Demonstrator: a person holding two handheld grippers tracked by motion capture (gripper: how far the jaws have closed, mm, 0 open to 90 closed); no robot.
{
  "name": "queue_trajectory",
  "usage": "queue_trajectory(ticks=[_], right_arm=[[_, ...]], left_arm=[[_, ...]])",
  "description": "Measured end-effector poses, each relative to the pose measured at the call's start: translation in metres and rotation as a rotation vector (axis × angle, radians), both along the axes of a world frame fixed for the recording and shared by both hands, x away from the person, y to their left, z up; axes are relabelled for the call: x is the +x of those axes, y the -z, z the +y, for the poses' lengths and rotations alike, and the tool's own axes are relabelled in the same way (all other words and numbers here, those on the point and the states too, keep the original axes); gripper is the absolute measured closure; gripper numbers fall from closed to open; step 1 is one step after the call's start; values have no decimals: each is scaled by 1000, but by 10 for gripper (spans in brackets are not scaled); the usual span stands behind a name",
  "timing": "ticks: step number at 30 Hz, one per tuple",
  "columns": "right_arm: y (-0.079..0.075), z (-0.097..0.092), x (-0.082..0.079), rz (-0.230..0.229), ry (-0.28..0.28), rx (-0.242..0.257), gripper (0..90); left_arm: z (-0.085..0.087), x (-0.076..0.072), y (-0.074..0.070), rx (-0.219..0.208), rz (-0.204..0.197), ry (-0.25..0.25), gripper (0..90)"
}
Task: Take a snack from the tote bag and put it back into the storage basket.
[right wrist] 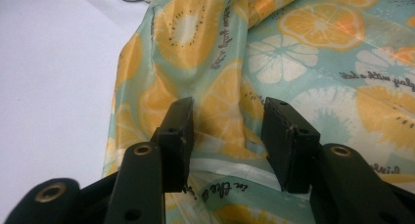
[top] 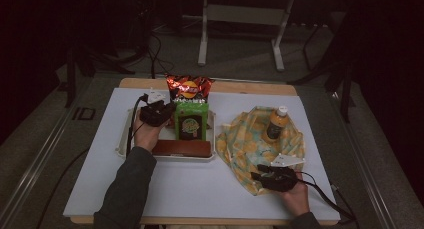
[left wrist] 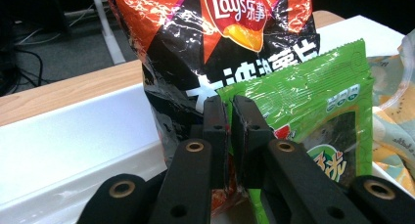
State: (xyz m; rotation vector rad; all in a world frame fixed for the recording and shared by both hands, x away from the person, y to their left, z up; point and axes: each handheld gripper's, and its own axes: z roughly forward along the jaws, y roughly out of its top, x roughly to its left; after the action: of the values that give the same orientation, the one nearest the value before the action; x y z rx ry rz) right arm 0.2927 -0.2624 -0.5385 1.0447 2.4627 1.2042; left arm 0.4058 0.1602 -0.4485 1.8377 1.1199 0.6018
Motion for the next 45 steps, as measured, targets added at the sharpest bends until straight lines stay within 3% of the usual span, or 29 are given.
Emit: queue_trajectory(ticks=[6,12,18,29,45], right_arm=[[0,0,0,0,0,0,552],[0,0,0,0,0,0,551],[0,0,0,0,0,0,550],[0,0,0,1,0,1,550],[0,0,0,1,0,1,550]], left_arm=[[-1,1,1,6,7,-4,818],[0,-1,3,-27,13,9,673],[0,-3,3,-52,17,18,598],[-2,-10,-1,-60,14,44,569],[-6,-25,-10,-103,-9,70,563]])
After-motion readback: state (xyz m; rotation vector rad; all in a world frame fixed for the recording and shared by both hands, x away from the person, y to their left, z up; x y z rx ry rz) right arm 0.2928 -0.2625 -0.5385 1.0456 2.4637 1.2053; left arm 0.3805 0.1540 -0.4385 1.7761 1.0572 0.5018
